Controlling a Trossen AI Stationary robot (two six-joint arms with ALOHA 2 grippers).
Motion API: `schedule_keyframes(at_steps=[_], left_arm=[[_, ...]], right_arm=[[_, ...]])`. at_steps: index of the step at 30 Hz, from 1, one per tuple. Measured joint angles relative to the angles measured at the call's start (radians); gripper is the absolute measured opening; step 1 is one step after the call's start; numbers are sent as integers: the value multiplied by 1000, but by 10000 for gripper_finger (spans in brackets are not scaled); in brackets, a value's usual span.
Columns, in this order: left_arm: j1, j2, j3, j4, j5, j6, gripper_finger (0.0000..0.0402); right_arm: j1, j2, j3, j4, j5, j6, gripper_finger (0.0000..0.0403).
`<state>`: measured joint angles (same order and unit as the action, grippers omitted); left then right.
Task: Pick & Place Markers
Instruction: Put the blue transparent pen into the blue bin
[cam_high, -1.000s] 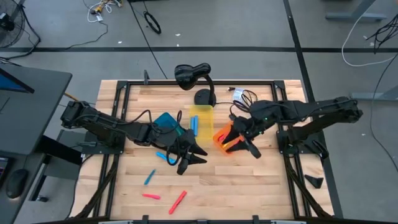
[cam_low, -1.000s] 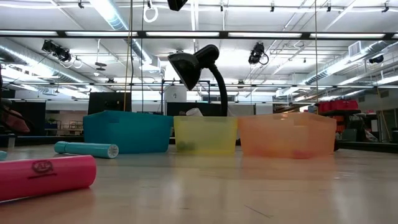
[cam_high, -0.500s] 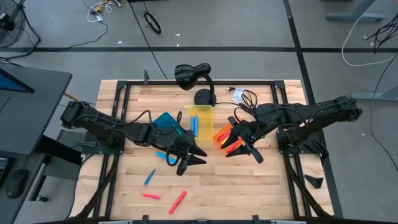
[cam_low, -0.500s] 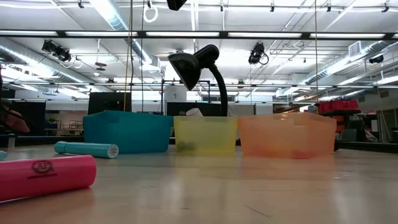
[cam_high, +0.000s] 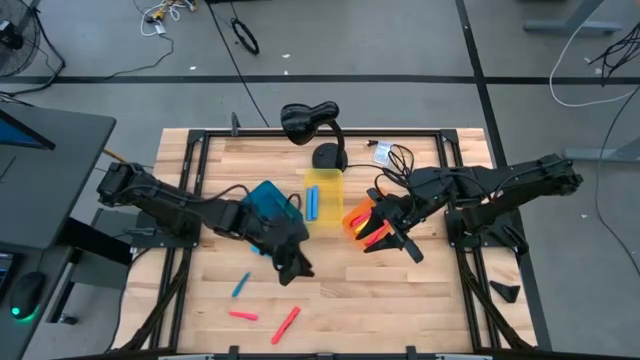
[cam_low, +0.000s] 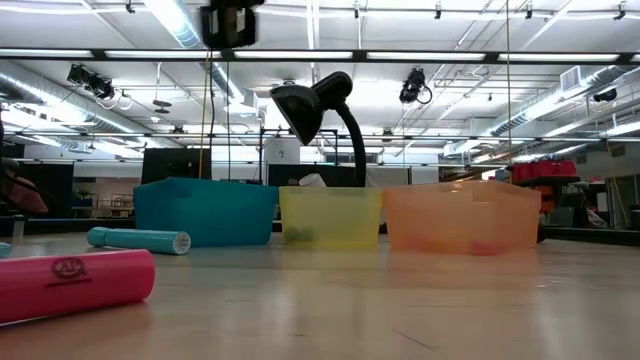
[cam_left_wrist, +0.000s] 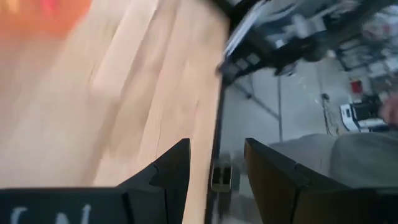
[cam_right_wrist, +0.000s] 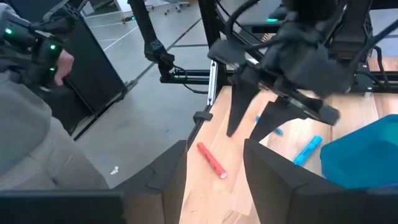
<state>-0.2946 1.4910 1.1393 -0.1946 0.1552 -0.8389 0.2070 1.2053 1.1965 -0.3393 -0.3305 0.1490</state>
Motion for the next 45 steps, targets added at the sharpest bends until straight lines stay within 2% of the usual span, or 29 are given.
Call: schedule_keyframes(at_steps=[5,12,21,31,34,39,45], left_arm=[[-22,0,0,-189,35,-213,158],[-54,0,0,-395,88,-350,158],[-125,0,0,-606,58,-507,158],[-206,0,-1,-638,-45,-662,158],[-227,2,-1,-672,-63,-725,158],[-253,2,-2,-700,-77,-803,158],[-276,43,-2,-703,-94,-841,153]], right_arm=[[0,0,0,0,0,0,160],[0,0,0,0,0,-17,160],[0,-24,-27,13,-37,-52,160],[-50,-227,-339,255,-21,28,160],[-53,-312,-460,377,-24,4,160],[-76,-459,-671,580,-17,73,160],[-76,-615,-829,583,-15,82,160]])
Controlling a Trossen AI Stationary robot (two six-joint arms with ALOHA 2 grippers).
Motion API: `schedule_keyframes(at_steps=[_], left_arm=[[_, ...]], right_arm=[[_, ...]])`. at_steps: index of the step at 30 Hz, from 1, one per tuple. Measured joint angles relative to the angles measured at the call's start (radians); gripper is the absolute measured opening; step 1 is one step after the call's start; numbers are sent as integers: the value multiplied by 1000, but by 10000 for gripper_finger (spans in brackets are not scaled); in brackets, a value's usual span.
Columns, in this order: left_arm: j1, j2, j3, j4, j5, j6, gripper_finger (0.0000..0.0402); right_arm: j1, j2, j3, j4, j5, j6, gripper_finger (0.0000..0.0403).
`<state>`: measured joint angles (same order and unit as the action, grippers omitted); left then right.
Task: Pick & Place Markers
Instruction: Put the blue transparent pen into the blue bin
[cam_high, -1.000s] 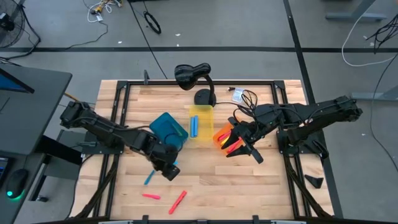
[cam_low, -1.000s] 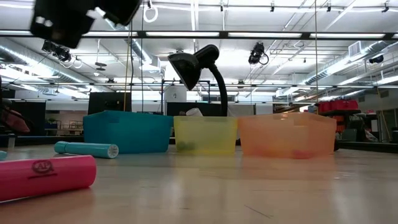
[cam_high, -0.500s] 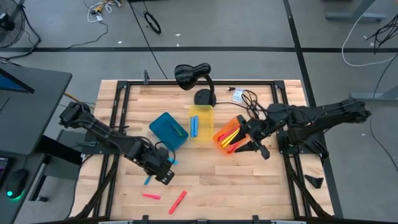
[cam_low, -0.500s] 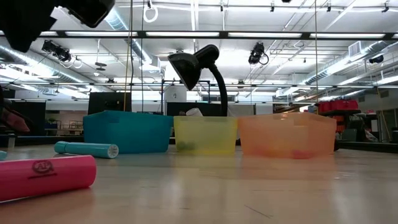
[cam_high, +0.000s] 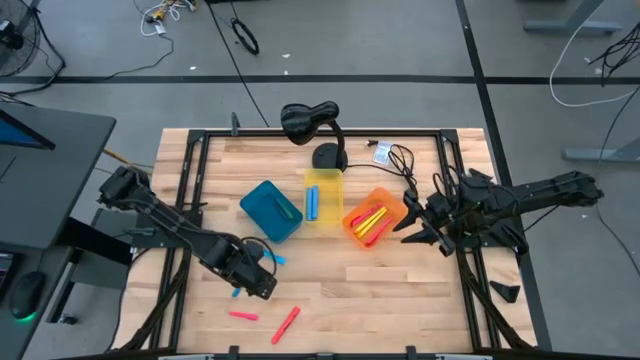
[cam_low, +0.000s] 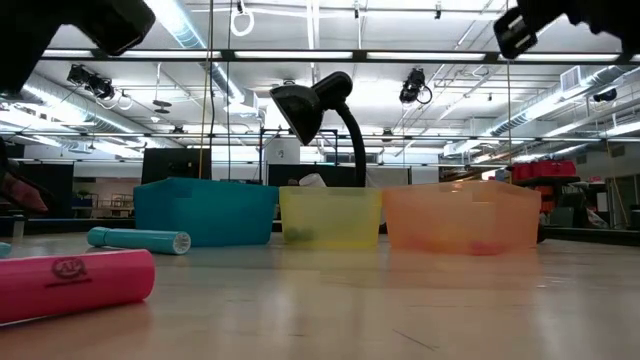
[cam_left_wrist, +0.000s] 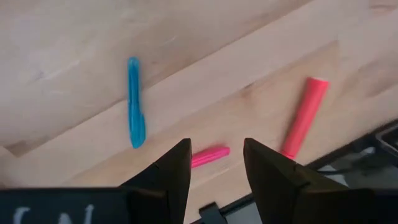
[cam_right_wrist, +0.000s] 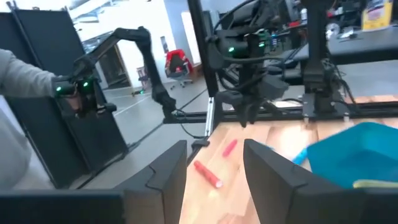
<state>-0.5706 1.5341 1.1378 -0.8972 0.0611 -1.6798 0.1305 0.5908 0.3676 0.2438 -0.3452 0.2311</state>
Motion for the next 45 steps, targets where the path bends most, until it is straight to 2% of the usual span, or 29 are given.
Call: schedule_keyframes(at_steps=[7,15,22,31,40,45], left_arm=[[-6,110,0,39,23,-16,131],[-8,194,0,105,23,-19,124],[-13,215,0,59,12,-20,136],[-17,215,0,-74,10,-36,152],[-15,215,-1,-150,-29,73,154],[-15,214,-70,-55,-7,68,154]], right_arm=[[0,-174,-122,0,81,35,160],[0,-323,-204,-73,87,75,160],[0,-427,-225,-176,86,78,160],[0,-578,-280,-191,94,122,160],[0,-591,-287,-211,94,129,160],[0,-591,-287,-211,95,132,160]])
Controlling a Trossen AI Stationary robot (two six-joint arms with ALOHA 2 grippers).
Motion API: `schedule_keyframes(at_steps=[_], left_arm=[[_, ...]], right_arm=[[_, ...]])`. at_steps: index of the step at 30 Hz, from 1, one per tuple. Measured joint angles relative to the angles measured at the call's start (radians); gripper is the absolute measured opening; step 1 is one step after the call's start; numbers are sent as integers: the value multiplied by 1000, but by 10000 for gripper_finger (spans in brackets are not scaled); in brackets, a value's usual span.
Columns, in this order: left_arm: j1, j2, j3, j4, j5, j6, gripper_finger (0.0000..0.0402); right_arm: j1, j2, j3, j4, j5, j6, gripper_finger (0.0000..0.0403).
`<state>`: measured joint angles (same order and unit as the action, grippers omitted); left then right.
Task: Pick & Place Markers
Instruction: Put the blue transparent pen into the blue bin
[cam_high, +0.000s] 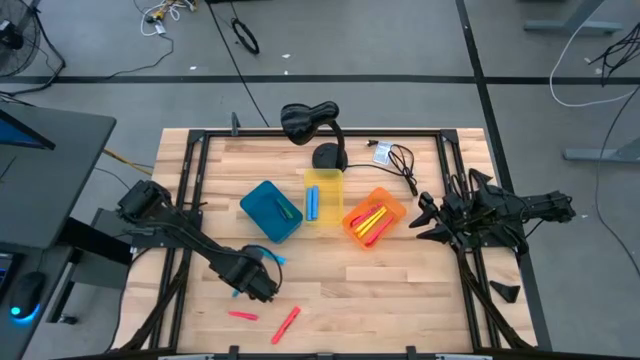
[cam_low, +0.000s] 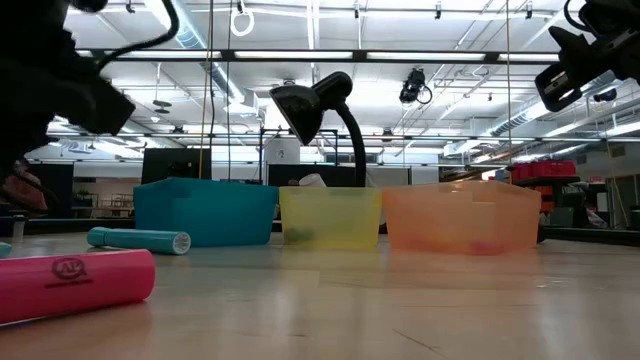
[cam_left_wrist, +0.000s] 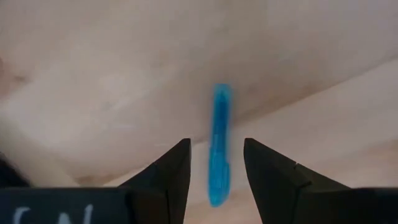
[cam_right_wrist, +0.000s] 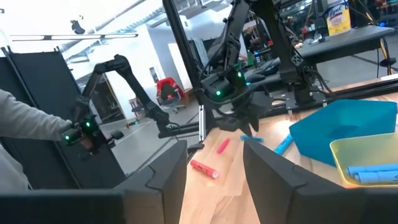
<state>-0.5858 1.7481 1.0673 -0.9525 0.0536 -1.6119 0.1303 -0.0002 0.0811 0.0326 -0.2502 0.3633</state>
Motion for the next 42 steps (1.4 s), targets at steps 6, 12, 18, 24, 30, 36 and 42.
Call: schedule_keyframes(at_steps=[6,12,18,24,30,36,42], left_arm=[[0,0,-80,76,44,-23,154],[9,-7,-138,181,101,23,153],[8,-6,-143,214,102,27,139],[7,-3,-142,228,100,38,59],[7,-8,-143,229,97,34,39],[8,-43,-146,222,82,-65,39],[10,-121,-147,247,74,-231,39]], right_arm=[[0,0,0,2,7,23,160],[0,0,0,5,7,48,160],[0,0,0,5,7,66,160],[0,0,0,5,7,74,160],[0,0,0,5,7,74,160],[0,0,0,4,7,84,160],[0,0,0,3,7,85,160]])
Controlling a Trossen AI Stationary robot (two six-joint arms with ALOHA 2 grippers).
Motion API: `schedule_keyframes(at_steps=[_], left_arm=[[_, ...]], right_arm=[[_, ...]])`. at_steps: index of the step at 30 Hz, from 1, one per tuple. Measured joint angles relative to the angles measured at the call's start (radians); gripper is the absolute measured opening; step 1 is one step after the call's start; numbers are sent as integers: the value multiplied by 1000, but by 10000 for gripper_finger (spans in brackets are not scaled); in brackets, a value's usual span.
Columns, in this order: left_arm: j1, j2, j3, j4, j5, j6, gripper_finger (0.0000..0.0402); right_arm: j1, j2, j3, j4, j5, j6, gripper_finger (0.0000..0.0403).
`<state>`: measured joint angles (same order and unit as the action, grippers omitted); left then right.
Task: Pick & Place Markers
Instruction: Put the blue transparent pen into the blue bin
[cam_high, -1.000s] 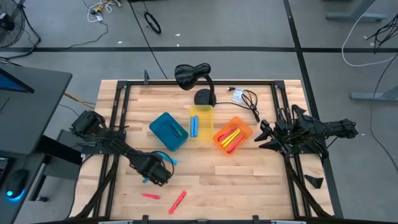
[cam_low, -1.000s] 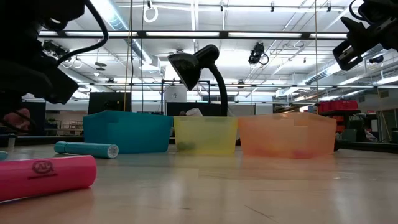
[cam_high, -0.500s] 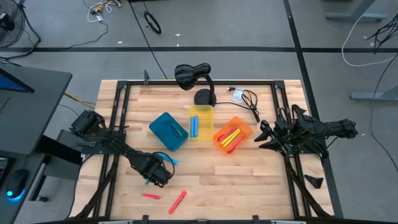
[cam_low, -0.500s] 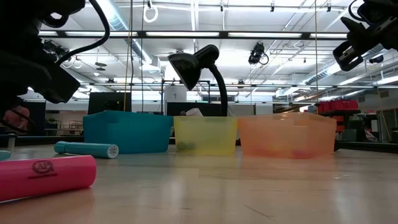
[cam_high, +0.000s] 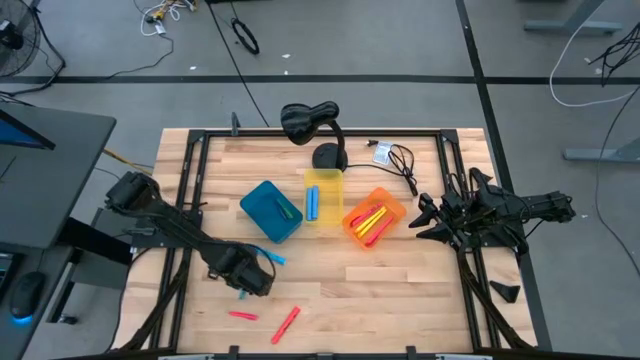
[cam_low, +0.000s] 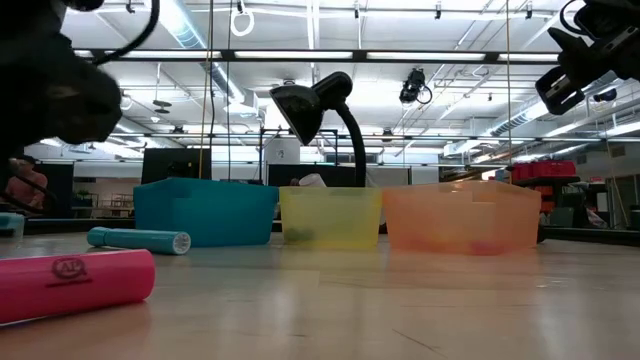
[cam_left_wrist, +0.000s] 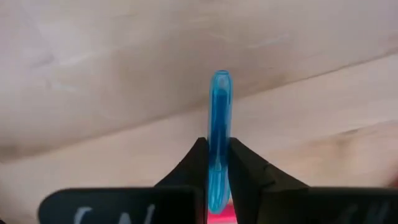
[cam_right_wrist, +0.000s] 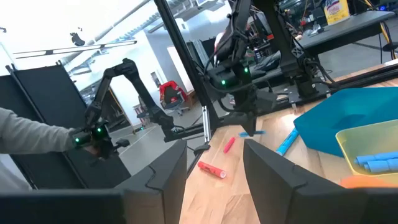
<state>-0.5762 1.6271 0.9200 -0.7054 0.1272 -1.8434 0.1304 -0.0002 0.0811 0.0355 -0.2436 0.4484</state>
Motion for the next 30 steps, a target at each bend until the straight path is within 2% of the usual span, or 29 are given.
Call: schedule_keyframes(at_steps=[9,12,19,23,30], left_arm=[[1,-116,1,35,-99,-332,38],[27,-130,14,50,-103,-345,38],[87,-130,54,48,-221,-327,42],[105,-130,55,61,-239,-318,39],[109,-130,55,62,-239,-317,40]], right_arm=[[0,0,0,-2,-5,6,160],[0,0,0,-3,-9,-2,160],[0,0,0,-1,-14,-54,160],[0,0,0,0,-13,-105,160],[0,0,0,-38,155,-151,160]])
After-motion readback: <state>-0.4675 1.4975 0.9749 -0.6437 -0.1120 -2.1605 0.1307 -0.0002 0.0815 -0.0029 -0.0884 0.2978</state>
